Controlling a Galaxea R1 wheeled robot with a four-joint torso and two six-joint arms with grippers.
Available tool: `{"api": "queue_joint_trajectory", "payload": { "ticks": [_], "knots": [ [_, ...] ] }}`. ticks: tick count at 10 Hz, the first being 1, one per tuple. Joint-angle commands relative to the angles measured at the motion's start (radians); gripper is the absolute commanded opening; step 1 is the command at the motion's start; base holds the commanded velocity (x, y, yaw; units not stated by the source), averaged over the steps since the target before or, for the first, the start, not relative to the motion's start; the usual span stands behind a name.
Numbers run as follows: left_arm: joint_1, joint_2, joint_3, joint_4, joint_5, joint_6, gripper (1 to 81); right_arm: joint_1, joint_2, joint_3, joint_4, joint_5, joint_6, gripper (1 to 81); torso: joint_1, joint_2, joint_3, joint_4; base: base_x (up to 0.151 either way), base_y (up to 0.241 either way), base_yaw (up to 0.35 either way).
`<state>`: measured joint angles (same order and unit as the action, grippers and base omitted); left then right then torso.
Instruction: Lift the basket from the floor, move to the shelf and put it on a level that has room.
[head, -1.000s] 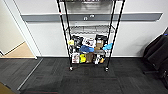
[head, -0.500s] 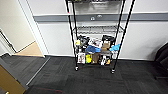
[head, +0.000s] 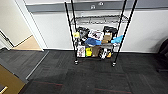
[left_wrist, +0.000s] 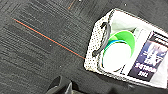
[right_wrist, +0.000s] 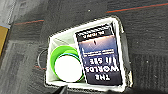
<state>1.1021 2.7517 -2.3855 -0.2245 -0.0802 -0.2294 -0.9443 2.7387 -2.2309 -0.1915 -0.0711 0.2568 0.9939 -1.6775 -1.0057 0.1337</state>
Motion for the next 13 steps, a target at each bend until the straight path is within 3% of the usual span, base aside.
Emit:
{"api": "queue_joint_trajectory", "payload": {
  "ticks": [1, 2, 5, 10, 11, 13],
  "knots": [
    [-0.104, -0.021, 0.0, 0.004, 0.082, 0.004, 81.1, 0.12, -0.038, 0.011, 0.014, -0.032, 0.029, 81.1, 0.062, -0.096, -0.089, 0.0, 0.0, 0.0, 0.0],
    [-0.112, -0.018, 0.0, 0.005, 0.082, 0.004, 81.1, 0.129, -0.046, 0.011, 0.012, -0.032, 0.038, 81.1, 0.084, -0.132, -0.029, 0.0, 0.0, 0.0, 0.0],
    [-0.127, -0.006, 0.0, 0.008, 0.095, 0.005, 81.1, 0.173, -0.057, -0.007, 0.012, -0.045, 0.041, 81.1, 0.135, -0.211, -0.071, 0.0, 0.0, 0.0, 0.0],
    [-0.153, 0.03, 0.0, 0.008, 0.097, 0.005, 81.1, 0.181, -0.052, -0.027, 0.014, -0.053, 0.041, 81.1, 0.243, -0.382, -0.073, 0.0, 0.0, 0.0, 0.0],
    [-0.156, 0.039, 0.0, 0.005, 0.096, 0.007, 81.1, 0.181, -0.052, -0.027, 0.014, -0.053, 0.041, 81.1, 0.2, -0.316, -0.073, 0.0, 0.0, 0.0, 0.0],
    [-0.156, 0.053, 0.0, 0.004, 0.083, 0.01, 81.1, 0.179, -0.052, -0.032, 0.014, -0.053, 0.044, 81.1, 0.221, -0.348, -0.074, 0.0, 0.0, 0.0, 0.0]
  ]
}}
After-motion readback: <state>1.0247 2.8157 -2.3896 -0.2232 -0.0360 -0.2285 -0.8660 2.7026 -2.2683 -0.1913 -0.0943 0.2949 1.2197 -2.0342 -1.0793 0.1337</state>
